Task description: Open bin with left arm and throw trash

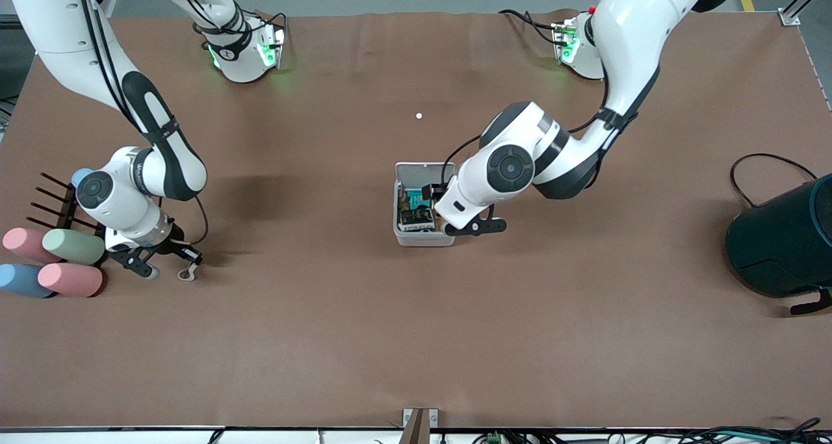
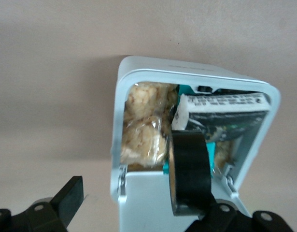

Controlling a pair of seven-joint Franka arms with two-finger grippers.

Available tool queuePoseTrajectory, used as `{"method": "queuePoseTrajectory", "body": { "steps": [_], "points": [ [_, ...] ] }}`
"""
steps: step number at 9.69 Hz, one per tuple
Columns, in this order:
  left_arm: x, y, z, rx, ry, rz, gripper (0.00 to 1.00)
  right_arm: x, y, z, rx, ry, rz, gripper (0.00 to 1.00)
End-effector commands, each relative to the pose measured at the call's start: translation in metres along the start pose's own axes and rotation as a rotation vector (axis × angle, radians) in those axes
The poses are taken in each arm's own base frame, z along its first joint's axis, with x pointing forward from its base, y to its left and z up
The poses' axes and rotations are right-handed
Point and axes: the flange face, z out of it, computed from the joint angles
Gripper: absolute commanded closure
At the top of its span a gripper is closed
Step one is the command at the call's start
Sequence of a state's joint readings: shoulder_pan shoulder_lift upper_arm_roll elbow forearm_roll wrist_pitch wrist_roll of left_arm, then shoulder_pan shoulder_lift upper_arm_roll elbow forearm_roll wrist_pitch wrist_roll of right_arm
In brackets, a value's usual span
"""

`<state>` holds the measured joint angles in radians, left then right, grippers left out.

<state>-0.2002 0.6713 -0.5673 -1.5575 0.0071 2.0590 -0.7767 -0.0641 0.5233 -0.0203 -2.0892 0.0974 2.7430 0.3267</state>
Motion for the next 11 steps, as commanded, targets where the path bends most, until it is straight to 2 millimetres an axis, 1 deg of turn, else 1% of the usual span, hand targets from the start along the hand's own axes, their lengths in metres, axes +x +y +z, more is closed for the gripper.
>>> {"method": "queuePoseTrajectory", "body": {
  "steps": [1, 2, 3, 4, 5, 6, 7, 8, 9, 10, 11],
  "points": [
    [0.003, -0.019, 0.009, 0.02, 0.013, -0.012, 0.0, 0.006, -0.001, -0.003, -0.01, -0.04, 0.025, 1.0],
    [0.003, -0.025, 0.014, 0.025, 0.006, -0.021, 0.0, 0.001, -0.003, -0.003, -0.021, -0.076, 0.041, 1.0],
    [0.004, -0.027, 0.017, 0.019, 0.014, -0.019, 0.0, 0.001, -0.012, -0.019, -0.032, -0.11, 0.126, 1.0],
    [0.008, -0.035, 0.016, 0.019, 0.014, -0.019, 0.0, -0.001, -0.037, -0.054, -0.059, -0.171, 0.194, 1.0],
    [0.009, -0.037, 0.017, 0.021, 0.012, -0.011, 0.0, -0.005, -0.061, -0.088, -0.094, -0.231, 0.234, 1.0],
    [0.009, -0.037, 0.017, 0.02, 0.013, -0.008, 0.0, -0.015, -0.092, -0.118, -0.124, -0.264, 0.285, 1.0],
    [0.011, -0.04, 0.013, 0.021, 0.014, 0.013, 0.0, -0.026, -0.134, -0.14, -0.145, -0.265, 0.355, 1.0],
    [0.021, -0.053, 0.005, 0.016, 0.019, 0.023, 0.0, -0.041, -0.174, -0.157, -0.145, -0.252, 0.411, 1.0],
    [0.022, -0.053, 0.003, 0.015, 0.019, 0.03, 0.0, -0.063, -0.212, -0.169, -0.135, -0.233, 0.444, 1.0],
    [0.02, -0.049, 0.0, 0.01, 0.023, 0.013, 0.0, -0.079, -0.242, -0.182, -0.116, -0.218, 0.478, 1.0],
    [0.012, -0.038, -0.002, 0.002, 0.021, -0.001, 0.0, -0.094, -0.271, -0.199, -0.076, -0.228, 0.52, 1.0]
  ]
}}
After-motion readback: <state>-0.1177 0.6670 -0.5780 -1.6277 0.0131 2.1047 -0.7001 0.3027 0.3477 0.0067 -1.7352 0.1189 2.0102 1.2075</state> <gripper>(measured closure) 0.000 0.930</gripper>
